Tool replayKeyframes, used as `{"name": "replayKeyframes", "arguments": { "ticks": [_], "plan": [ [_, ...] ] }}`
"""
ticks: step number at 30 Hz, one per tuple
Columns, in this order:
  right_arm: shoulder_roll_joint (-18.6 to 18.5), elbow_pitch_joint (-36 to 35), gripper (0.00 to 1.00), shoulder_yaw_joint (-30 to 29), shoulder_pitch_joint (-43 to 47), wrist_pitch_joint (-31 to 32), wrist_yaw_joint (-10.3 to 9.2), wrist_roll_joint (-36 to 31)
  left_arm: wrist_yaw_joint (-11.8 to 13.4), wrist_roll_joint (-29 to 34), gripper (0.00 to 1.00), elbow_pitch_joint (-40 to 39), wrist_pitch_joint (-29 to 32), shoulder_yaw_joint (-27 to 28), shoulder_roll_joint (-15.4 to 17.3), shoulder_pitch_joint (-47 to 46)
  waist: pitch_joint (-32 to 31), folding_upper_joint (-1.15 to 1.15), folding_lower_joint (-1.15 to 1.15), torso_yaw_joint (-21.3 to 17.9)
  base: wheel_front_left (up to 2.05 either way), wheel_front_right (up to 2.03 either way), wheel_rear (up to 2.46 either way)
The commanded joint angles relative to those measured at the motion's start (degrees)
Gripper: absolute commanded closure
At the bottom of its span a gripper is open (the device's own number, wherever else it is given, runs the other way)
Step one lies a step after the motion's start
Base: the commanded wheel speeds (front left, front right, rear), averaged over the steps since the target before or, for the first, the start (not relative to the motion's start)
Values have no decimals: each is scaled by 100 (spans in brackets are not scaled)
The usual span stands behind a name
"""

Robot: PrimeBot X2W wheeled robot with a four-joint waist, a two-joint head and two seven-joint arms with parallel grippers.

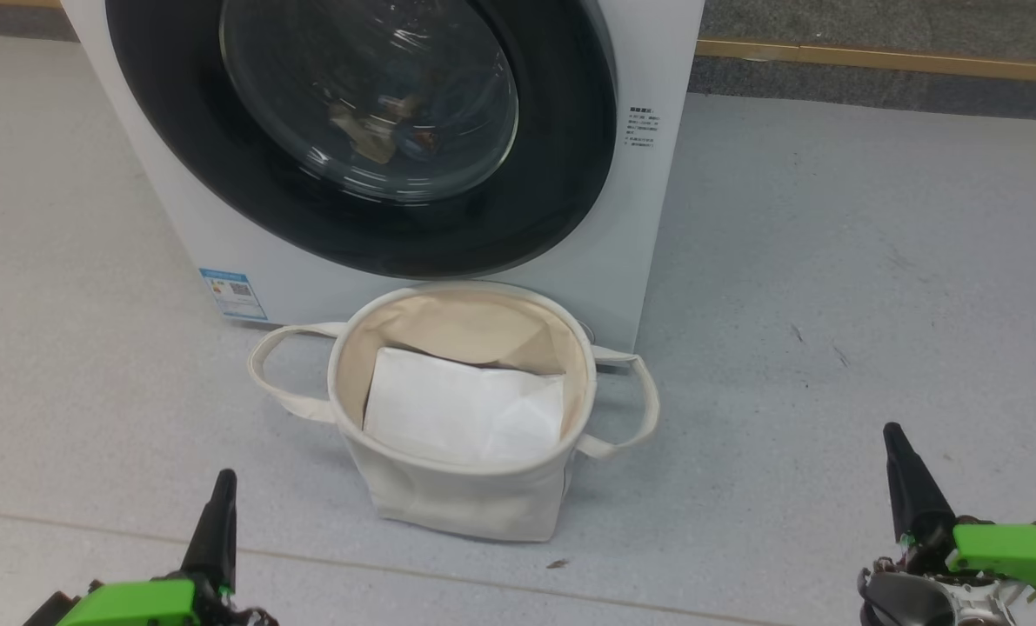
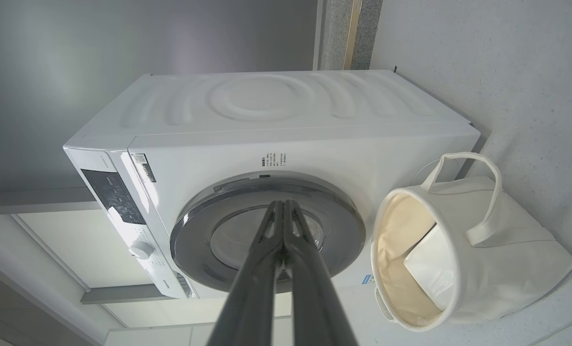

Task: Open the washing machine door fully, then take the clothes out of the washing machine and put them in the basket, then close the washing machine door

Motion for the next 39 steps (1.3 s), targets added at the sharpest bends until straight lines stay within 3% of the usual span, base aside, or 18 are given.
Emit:
{"name": "replayKeyframes", "arguments": {
  "ticks": [1, 39],
  "plan": [
    [-55, -213, 100, 112, -83, 42, 1, 34, -41, -19, 100, -212, 45, 189, 83, -138, 0, 0, 0, 0, 0, 0, 0],
    [-55, -213, 100, 112, -83, 42, 1, 34, -41, -19, 100, -212, 45, 189, 83, -138, 0, 0, 0, 0, 0, 0, 0]
  ]
}}
